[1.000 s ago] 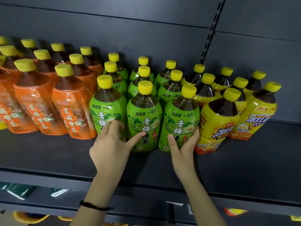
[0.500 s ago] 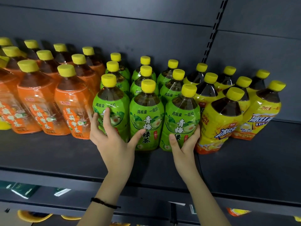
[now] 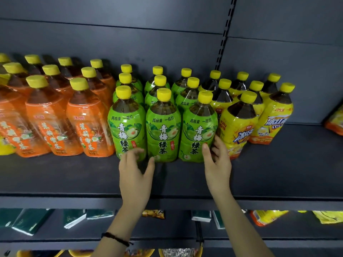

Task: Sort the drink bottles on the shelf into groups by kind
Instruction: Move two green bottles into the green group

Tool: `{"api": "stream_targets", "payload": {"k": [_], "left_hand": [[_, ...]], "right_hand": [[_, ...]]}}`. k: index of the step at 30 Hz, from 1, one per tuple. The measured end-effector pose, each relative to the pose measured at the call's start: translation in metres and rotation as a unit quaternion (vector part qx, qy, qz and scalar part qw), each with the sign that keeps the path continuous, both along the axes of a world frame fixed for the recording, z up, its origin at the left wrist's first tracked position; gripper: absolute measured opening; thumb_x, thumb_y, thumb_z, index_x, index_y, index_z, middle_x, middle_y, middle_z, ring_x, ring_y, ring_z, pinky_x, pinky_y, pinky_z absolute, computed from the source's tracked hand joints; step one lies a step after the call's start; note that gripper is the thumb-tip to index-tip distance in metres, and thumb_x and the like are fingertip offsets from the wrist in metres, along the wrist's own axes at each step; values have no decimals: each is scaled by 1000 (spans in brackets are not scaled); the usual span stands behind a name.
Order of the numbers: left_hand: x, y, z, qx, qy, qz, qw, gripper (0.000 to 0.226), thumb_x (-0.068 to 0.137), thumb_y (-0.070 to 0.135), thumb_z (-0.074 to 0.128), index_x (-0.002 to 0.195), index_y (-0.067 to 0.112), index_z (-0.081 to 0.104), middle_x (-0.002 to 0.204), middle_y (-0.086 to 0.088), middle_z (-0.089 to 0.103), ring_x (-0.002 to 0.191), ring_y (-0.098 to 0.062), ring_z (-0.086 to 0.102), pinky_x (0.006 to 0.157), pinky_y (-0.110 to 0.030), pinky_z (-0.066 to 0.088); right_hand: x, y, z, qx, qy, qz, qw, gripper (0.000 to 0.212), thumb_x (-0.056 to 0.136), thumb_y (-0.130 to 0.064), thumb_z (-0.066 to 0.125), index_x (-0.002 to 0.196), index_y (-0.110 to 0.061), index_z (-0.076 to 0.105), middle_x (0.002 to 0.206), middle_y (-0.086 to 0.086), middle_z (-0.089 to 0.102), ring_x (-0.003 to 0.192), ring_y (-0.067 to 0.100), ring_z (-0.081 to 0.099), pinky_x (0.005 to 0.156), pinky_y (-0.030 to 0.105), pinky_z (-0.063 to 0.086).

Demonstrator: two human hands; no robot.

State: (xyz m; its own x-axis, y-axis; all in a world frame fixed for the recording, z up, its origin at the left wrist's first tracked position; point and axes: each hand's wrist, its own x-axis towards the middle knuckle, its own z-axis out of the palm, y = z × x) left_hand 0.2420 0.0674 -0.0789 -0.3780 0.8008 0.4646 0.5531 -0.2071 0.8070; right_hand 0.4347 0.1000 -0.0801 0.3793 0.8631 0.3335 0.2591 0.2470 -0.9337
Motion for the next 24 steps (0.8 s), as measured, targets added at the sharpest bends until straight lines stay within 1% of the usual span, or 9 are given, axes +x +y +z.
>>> {"api": "stream_targets", "payload": {"k": [3, 6, 8, 10, 13, 16, 19, 22, 24], "left_hand": [[9, -2, -7, -15, 17, -63, 998, 33, 86, 24, 66, 115, 23, 50, 110, 8, 52, 101, -12, 56, 76, -35, 53], [17, 1, -7, -23, 25, -71, 997, 43, 85, 28, 67, 122, 22, 46, 115, 10, 44, 99, -12, 56, 71, -34, 53], [18, 4, -6, -25, 1, -56, 998, 48, 84, 29, 68, 125, 20, 44, 115, 9, 42, 98, -14, 57, 69, -37, 54], [19, 6, -5, -26, -32, -38, 998, 54, 84, 32, 69, 129, 19, 42, 116, 9, 42, 100, -15, 55, 72, -40, 54], [21, 8, -3, -31, -50, -12, 998, 63, 84, 36, 69, 136, 19, 39, 119, 8, 45, 108, -15, 53, 75, -34, 48], [24, 9, -4, -48, -18, -2, 999, 62, 86, 38, 66, 138, 20, 38, 128, 2, 44, 112, -16, 51, 71, -30, 42], [23, 9, -7, -52, 3, -10, 999, 60, 88, 37, 63, 139, 20, 36, 131, 0, 43, 113, -18, 52, 69, -31, 44], [21, 9, -6, -55, 6, -15, 998, 60, 89, 37, 62, 139, 20, 35, 132, -1, 42, 112, -20, 52, 69, -33, 46], [21, 9, -4, -57, 5, -18, 998, 59, 89, 37, 62, 139, 20, 35, 131, -2, 43, 111, -19, 52, 70, -34, 48]], "right_hand": [[20, -16, 5, 52, 4, -119, 991, 33, 90, -26, 64, 121, -23, 55, 118, -1, 56, 108, 18, 59, 92, 35, 51], [51, -3, 13, 16, -16, -187, 982, 71, 80, -27, 76, 140, -20, 38, 137, 4, 37, 126, 22, 43, 105, 46, 40], [64, 12, 18, -17, 16, -118, 993, 88, 79, -31, 76, 149, -27, 22, 150, 1, 28, 138, 18, 31, 114, 47, 31], [67, 19, 19, -25, 56, -38, 997, 85, 84, -31, 72, 149, -34, 17, 153, -8, 26, 140, 10, 27, 117, 45, 29], [63, 18, 13, -7, 68, -33, 997, 83, 81, -32, 75, 146, -37, 22, 155, -5, 27, 142, 13, 27, 116, 41, 32], [54, 17, 10, -2, 91, -43, 995, 88, 77, -28, 79, 146, -28, 24, 152, 3, 30, 140, 17, 31, 111, 25, 37], [46, 20, 10, 1, 63, -81, 995, 92, 70, -39, 81, 143, -24, 27, 145, -1, 31, 135, 15, 32, 112, 45, 36], [45, 22, 13, -15, 43, -95, 994, 92, 72, -37, 81, 142, -17, 27, 135, -6, 29, 133, 15, 30, 111, 48, 35], [46, 19, 16, -25, 37, -91, 995, 94, 72, -40, 80, 144, -16, 25, 140, -4, 28, 138, 18, 28, 112, 48, 34]]}}
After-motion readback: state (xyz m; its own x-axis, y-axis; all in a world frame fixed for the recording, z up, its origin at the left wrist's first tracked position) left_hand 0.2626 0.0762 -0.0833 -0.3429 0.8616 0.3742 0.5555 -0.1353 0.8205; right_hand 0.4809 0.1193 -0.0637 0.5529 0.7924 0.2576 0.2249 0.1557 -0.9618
